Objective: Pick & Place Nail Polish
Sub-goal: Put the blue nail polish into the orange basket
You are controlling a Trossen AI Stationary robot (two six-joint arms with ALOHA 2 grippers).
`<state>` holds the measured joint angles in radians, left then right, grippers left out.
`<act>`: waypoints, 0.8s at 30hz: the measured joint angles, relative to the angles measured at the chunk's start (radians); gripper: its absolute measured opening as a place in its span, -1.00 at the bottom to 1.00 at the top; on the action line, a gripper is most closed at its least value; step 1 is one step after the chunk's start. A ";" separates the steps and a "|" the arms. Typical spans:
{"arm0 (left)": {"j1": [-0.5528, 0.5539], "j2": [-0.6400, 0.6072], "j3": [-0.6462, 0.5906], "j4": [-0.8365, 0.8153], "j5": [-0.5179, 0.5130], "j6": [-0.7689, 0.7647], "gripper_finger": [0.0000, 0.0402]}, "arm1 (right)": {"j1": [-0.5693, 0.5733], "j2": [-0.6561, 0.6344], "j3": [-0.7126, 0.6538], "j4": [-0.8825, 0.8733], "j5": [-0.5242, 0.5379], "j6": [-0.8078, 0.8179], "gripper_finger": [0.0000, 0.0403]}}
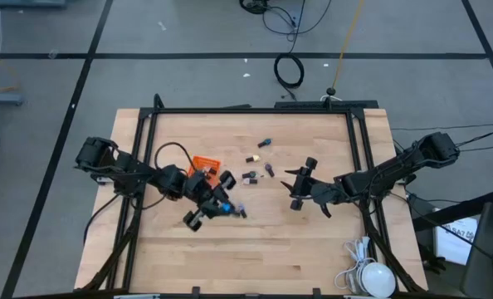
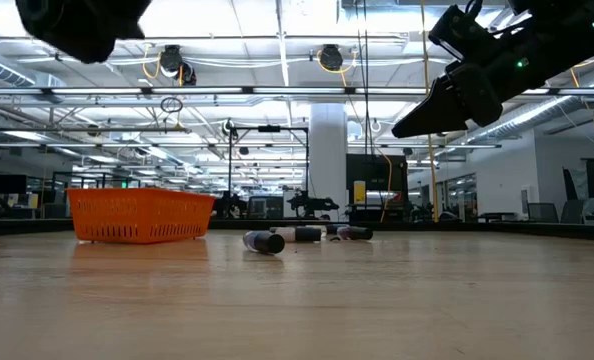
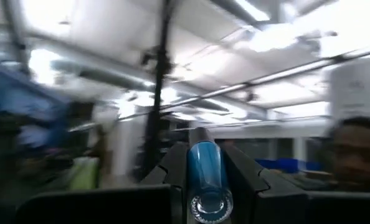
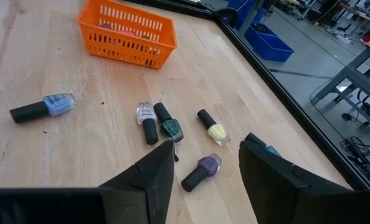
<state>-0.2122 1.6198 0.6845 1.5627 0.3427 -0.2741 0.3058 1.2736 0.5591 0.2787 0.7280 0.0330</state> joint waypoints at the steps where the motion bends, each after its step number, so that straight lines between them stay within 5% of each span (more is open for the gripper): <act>1: 0.007 -0.007 -0.020 -0.001 -0.046 0.000 -0.74 | 0.000 0.000 0.000 0.000 0.000 0.000 -0.17; 11: 0.000 -0.050 -0.103 -0.100 -0.521 0.159 -0.74 | 0.000 0.000 0.000 -0.003 0.000 0.003 -0.18; 18: -0.063 -0.153 -0.098 -0.565 -1.227 0.247 -0.74 | 0.000 0.000 0.000 -0.008 0.000 0.003 -0.18; 24: -0.101 -0.314 -0.098 -1.045 -1.421 -0.033 -0.74 | -0.002 0.000 0.000 -0.014 0.000 0.003 -0.18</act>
<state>-0.3131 1.3056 0.5869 0.5178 -1.0783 -0.3069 0.3042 1.2732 0.5591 0.2642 0.7277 0.0361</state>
